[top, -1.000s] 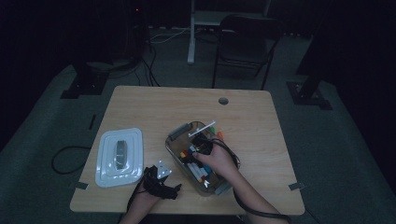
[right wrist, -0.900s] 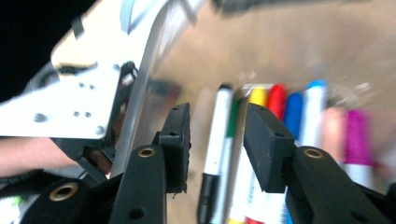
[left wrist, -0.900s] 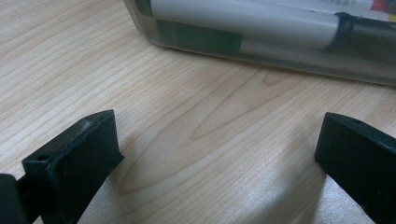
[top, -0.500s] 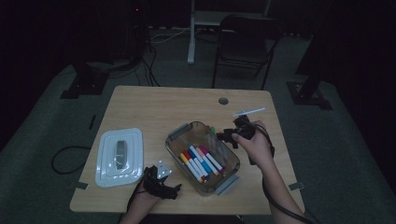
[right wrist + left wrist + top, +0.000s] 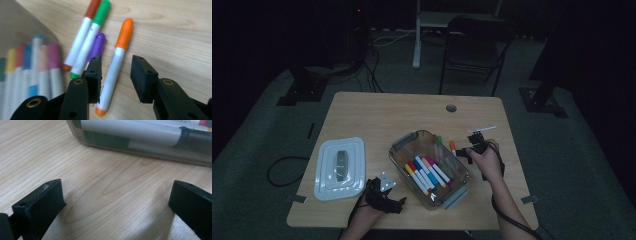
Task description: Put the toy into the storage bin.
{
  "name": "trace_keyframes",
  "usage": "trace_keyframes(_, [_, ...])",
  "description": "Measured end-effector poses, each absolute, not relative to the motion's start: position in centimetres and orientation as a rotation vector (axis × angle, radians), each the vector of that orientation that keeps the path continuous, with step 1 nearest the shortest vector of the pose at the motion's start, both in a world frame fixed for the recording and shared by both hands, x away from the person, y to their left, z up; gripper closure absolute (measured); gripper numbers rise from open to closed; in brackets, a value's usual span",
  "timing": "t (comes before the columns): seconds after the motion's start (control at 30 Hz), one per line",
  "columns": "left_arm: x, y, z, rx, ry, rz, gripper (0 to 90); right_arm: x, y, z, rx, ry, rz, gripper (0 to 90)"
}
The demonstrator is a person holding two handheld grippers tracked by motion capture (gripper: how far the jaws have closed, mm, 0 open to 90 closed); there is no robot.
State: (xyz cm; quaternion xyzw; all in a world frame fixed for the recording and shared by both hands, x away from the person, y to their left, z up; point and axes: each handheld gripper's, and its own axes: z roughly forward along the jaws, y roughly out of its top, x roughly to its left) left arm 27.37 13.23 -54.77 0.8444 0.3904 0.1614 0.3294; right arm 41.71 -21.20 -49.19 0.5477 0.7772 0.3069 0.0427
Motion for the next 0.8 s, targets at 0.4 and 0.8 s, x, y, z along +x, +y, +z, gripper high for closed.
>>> trace_keyframes(0.4, [27.4, 13.2, -54.8, 2.211, 1.021, 0.421, 0.5, 42.9, -20.2, -51.8, 1.684, 2.358, 0.794, 64.6])
trace_keyframes(0.8, [27.4, 13.2, -54.8, 2.209, 1.021, 0.422, 0.5, 42.3, -21.5, -50.6, 1.766, 2.311, 0.858, 76.2])
